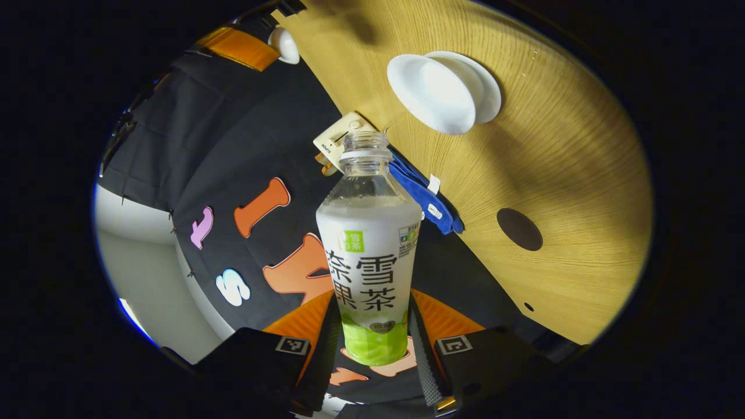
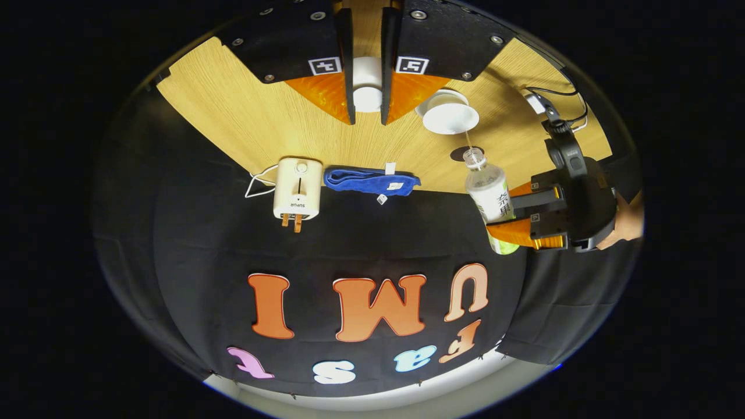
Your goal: Open the teacup lid with one hand, grasp the water bottle and pour water into the teacup with the other hand; after pouring, place the water bottle on the coaster and then close the teacup lid.
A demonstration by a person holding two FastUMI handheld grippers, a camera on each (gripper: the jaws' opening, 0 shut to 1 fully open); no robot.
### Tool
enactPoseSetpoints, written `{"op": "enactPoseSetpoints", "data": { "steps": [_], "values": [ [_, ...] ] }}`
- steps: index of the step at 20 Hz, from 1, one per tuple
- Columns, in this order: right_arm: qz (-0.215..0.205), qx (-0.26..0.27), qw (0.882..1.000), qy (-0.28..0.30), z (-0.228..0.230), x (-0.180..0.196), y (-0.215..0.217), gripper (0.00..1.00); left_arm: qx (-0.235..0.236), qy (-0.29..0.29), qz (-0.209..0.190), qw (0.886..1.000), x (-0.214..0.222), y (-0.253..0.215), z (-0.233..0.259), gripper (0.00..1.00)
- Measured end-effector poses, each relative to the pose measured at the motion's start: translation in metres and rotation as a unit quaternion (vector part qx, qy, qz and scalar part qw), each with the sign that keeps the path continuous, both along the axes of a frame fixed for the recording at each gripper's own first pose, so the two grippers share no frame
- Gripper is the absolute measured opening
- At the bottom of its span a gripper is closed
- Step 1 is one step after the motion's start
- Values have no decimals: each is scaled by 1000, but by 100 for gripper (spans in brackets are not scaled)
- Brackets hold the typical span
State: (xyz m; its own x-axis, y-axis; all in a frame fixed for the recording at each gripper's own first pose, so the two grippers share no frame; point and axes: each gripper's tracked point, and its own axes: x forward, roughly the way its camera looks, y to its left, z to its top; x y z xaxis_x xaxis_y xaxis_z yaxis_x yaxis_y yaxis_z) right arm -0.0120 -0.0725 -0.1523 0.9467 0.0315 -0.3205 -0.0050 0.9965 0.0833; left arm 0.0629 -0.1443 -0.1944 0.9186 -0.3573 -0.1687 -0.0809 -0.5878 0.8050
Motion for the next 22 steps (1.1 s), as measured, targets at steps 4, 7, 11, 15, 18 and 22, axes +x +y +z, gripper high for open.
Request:
{"op": "enactPoseSetpoints", "data": {
  "steps": [4, 7, 11, 15, 18, 22],
  "values": [
    [3, 8, 1000, 1, 1, -1, 6, 19, -45, 35, 18, 998, -2, 6, -17, 63],
    [-2, 6, 1000, -10, 8, 3, 7, 20, -121, 81, 35, 989, -9, 13, -33, 61],
    [-5, 16, 1000, -21, 13, 7, 13, 19, -248, 120, 69, 959, -12, 27, -39, 65],
    [-3, 31, 999, -36, 22, 16, 22, 19, -452, 184, 105, 867, -5, 31, -25, 64],
    [7, 33, 999, -40, 24, 22, 34, 19, -577, 187, 113, 787, 2, 36, 4, 61],
    [19, 27, 998, -48, 30, 28, 48, 19, -720, 239, 114, 641, 10, 29, 44, 64]
  ]
}}
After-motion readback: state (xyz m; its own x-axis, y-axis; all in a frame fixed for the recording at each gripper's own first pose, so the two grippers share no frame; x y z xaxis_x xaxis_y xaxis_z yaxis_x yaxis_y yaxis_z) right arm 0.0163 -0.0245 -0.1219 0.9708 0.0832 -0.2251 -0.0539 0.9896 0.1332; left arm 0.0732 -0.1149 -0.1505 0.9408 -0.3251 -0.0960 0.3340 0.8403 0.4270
